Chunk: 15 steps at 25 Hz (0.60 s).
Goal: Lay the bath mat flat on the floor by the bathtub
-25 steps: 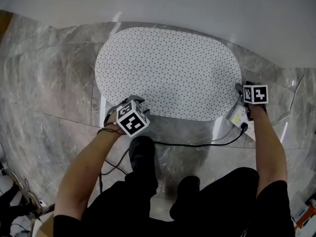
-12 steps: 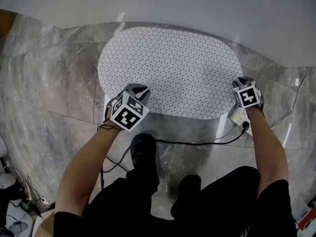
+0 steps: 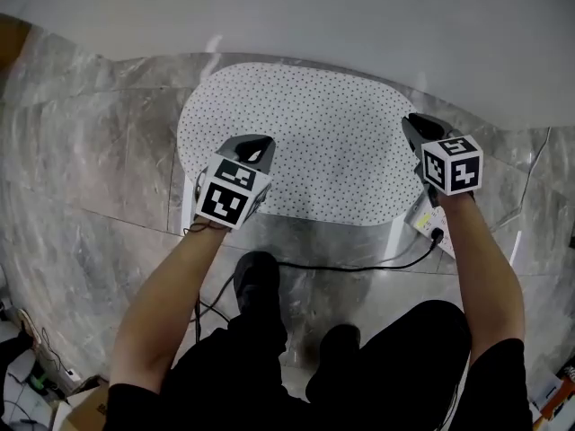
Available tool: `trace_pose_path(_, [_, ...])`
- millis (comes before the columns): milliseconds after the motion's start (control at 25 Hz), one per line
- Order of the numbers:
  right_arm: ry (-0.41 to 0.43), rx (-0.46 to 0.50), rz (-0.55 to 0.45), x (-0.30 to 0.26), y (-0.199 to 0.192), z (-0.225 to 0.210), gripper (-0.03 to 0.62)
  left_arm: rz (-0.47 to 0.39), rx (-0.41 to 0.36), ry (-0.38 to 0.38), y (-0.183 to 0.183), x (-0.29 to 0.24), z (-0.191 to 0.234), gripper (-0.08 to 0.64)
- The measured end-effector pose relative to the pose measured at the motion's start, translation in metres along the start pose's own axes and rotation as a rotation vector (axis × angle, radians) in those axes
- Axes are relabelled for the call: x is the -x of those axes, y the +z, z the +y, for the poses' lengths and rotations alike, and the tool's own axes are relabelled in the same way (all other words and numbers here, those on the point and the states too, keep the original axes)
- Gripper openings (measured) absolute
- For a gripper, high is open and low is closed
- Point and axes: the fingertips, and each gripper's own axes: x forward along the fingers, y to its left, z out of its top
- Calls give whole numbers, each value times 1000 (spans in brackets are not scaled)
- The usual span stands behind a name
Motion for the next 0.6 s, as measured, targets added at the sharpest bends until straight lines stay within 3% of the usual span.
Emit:
trace_pose_path(80, [36,43,-59,21,33,20,66,-70,113,-28,14,8,1,12])
trace_pose_path(160, [69,107,-123,47,61,43,65,-104,153,-32,24,17,3,11])
trace_pose_path(400, [99,98,-230,99,95,72,51,-94,-77,54,45,46,7,11])
trace_pose_path(600, [56,33,-339,158,141,78,20,-207,-119,20,116,116,-13,11])
